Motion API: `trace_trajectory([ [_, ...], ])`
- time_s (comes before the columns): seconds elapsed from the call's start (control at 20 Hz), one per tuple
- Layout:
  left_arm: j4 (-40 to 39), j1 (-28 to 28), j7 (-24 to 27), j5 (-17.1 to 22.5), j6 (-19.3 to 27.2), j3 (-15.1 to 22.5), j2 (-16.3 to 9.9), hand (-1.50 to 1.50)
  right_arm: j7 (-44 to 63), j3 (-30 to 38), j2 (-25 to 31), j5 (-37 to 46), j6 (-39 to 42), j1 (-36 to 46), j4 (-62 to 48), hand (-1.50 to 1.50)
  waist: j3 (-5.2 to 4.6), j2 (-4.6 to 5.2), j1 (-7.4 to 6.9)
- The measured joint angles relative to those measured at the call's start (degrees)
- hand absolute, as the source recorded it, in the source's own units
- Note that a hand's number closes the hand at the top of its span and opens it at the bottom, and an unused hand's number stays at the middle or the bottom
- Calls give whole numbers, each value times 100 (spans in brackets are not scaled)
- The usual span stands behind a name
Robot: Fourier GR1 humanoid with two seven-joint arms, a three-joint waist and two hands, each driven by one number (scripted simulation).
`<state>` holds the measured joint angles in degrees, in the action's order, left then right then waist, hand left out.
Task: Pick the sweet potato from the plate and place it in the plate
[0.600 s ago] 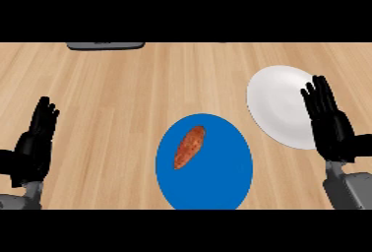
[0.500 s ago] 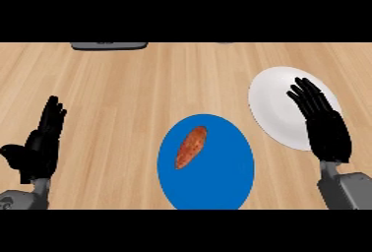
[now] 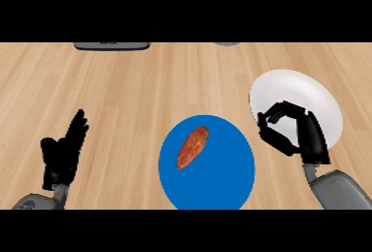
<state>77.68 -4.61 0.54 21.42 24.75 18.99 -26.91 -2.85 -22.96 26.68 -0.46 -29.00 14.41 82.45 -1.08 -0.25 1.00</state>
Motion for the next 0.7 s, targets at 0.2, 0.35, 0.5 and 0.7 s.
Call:
trace_trajectory([
  [0.2,21,4,-185,8,14,91,86,0,-395,-158,-1305,-76,-1018,-492,173,-150,88,13,2],
  [0.35,61,-130,-412,-39,29,154,128,0,-1278,-474,-1956,-178,-1070,-874,176,-150,108,22,-38],
  [0.5,176,-149,-597,-138,79,217,164,0,-1259,-899,-1930,187,-980,-940,54,-150,108,19,-78],
  [0.7,212,-138,-690,-243,161,285,250,0,-218,-1268,-1469,1041,-1006,-656,-22,-150,96,8,-96],
])
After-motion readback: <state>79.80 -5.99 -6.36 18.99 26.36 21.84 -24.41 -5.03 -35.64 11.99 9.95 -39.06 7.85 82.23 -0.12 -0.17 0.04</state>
